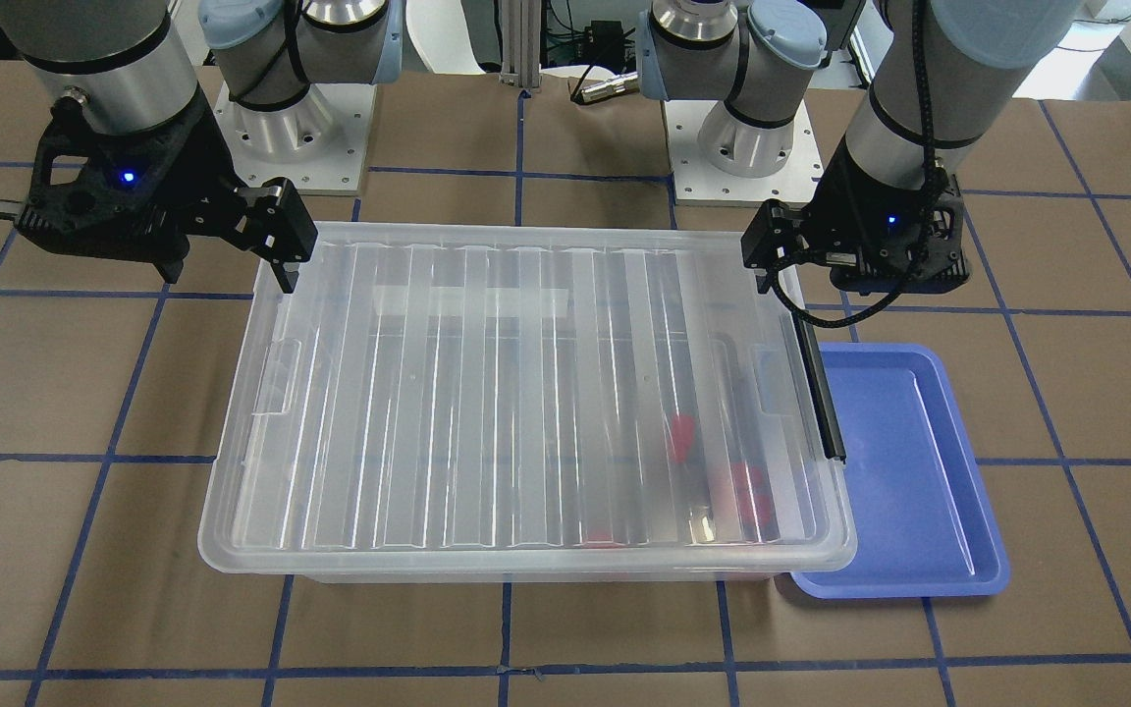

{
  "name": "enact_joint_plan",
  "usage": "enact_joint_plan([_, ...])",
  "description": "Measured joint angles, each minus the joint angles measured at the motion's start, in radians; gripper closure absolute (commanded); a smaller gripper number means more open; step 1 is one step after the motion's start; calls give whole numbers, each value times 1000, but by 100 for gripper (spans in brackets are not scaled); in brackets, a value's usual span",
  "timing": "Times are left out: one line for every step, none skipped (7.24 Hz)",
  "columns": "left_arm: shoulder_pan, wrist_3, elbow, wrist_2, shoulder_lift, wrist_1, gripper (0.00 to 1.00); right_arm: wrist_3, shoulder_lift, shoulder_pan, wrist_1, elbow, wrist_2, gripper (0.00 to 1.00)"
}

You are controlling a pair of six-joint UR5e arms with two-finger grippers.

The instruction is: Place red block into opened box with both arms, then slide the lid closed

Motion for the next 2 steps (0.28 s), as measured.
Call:
enact_joint_plan([0, 4, 5, -1, 3, -2, 0, 0, 0, 0, 0, 1, -1, 0])
enact_joint_plan([0, 7, 10, -3, 8, -5, 0, 0, 1, 1, -1, 1, -1, 0])
